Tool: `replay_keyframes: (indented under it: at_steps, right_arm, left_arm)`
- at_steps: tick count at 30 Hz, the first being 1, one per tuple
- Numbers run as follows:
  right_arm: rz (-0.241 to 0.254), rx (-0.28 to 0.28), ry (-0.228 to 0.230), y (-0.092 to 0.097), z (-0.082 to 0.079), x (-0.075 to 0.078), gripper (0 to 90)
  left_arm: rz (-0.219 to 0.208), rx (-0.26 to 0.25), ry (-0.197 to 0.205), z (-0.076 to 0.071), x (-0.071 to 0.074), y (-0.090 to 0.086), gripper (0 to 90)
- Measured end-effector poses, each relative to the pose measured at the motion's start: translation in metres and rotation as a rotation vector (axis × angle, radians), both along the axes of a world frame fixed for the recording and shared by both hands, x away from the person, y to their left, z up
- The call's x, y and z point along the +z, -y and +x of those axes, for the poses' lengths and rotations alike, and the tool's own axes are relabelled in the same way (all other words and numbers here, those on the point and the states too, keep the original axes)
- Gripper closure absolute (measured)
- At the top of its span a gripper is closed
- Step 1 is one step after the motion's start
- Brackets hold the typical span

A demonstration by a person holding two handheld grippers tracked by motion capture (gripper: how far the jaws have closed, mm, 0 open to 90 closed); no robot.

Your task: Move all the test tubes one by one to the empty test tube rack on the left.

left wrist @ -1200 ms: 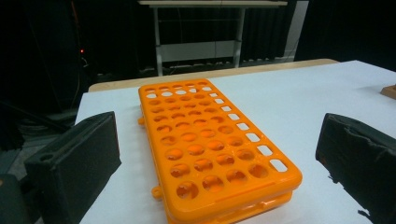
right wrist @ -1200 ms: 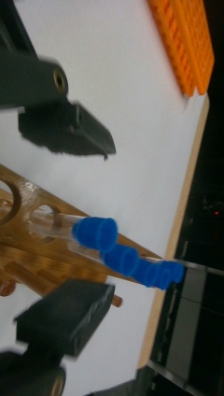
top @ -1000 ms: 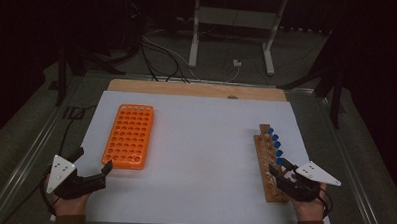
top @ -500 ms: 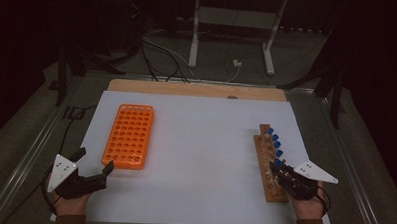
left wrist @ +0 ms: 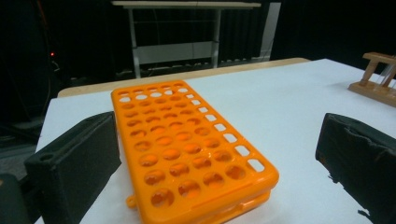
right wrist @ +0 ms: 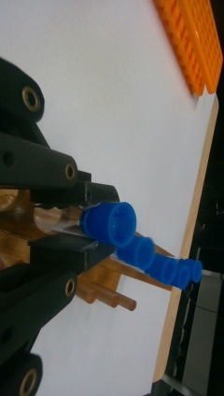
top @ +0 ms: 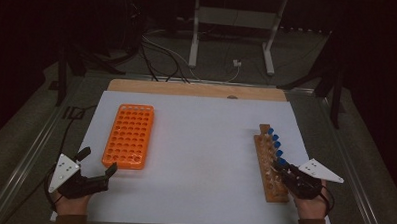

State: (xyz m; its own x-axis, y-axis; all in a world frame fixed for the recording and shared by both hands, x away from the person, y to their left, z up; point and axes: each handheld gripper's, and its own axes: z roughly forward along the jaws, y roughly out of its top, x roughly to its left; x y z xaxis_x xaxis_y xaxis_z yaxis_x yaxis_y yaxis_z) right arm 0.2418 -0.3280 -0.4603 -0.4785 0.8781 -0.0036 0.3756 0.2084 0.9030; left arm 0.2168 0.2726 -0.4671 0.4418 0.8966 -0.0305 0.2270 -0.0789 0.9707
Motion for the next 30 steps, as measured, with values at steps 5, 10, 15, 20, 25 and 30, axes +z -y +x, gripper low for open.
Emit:
replay_keyframes:
  at_steps: [5,10,15,20,25,30]
  right_arm:
    - [-0.007,0.011,0.008,-0.003,0.000,0.008,76.6]
    - [-0.016,0.018,0.010,-0.006,0.001,0.015,76.7]
    - [-0.014,0.027,0.010,-0.004,0.001,0.022,76.7]
    - [-0.008,0.032,0.021,-0.002,0.000,0.033,76.7]
    - [0.008,0.044,0.026,0.000,0.001,0.043,76.7]
    - [0.003,0.050,0.045,-0.001,0.002,0.055,76.7]
  left_arm:
    - [-0.003,-0.014,-0.001,0.001,0.004,0.002,0.6]
    - [-0.009,-0.035,0.000,0.004,0.009,0.006,0.6]
    - [-0.007,-0.056,-0.001,0.009,0.014,0.008,0.6]
    - [-0.012,-0.069,0.009,0.010,0.019,0.008,0.6]
    - [-0.008,-0.077,0.019,0.011,0.023,0.007,0.7]
    - [-0.002,-0.075,0.026,0.012,0.025,0.007,0.7]
